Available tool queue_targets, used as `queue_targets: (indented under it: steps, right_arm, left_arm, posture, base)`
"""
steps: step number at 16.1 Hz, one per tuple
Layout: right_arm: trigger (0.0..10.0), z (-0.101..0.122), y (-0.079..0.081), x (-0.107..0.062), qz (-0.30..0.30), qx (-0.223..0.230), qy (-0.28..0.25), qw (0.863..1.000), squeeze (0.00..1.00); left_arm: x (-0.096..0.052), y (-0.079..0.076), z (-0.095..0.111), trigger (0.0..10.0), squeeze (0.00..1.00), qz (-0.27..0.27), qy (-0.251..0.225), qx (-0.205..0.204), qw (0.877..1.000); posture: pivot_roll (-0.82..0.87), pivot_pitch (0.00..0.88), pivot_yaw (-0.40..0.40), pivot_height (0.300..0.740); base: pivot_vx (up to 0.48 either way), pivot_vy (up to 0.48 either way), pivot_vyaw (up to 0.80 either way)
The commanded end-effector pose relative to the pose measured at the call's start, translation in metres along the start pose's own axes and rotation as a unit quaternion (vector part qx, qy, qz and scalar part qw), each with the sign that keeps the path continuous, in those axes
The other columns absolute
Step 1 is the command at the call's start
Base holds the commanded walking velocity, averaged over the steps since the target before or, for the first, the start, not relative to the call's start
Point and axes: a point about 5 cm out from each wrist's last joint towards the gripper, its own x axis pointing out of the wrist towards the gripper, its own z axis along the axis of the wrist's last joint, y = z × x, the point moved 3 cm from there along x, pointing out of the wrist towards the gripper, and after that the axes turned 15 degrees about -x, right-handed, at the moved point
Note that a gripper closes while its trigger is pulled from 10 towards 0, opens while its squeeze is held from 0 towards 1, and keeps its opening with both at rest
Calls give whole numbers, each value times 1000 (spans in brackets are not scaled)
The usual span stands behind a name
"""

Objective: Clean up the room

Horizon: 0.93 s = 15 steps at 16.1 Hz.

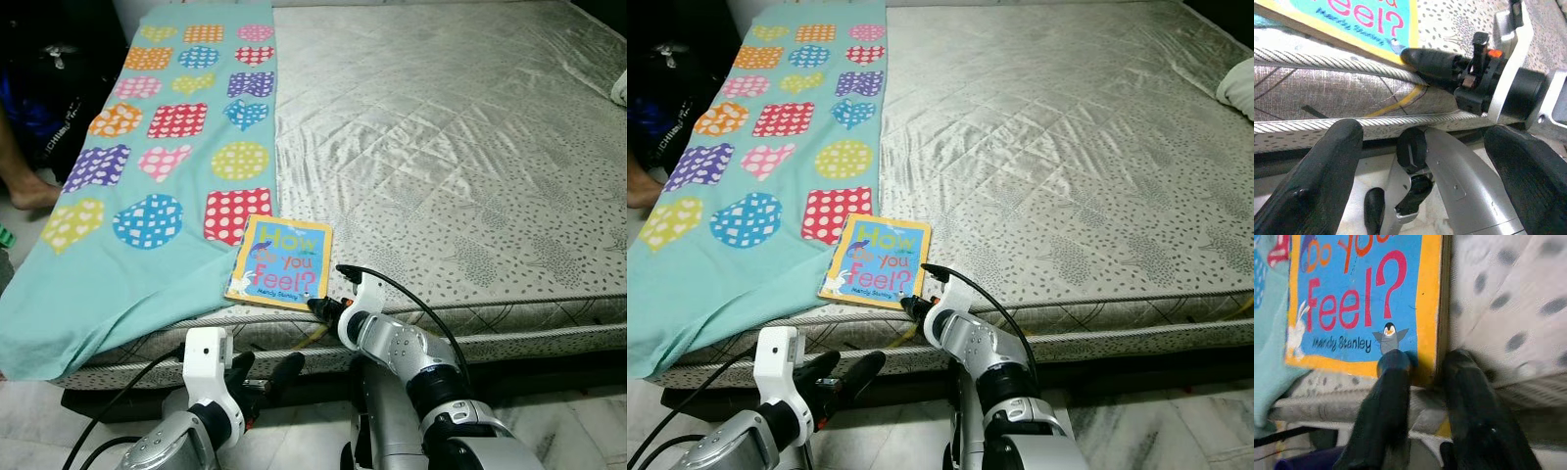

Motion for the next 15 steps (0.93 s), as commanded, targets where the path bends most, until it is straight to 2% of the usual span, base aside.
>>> queue_targets:
  steps: [1,15]
  right_arm:
    - [0,-68,123,17,148,60,91,983,0]
    - [0,-68,123,17,148,60,91,983,0]
  left_arm:
    - [-1,3,-1,10000,0,9,3,-5,1000]
    - [-1,3,-1,10000,0,9,3,-5,1000]
  posture:
    - [99,86,-17,519]
    - [99,86,-17,519]
  base:
    - [0,0,0]
    - [0,0,0]
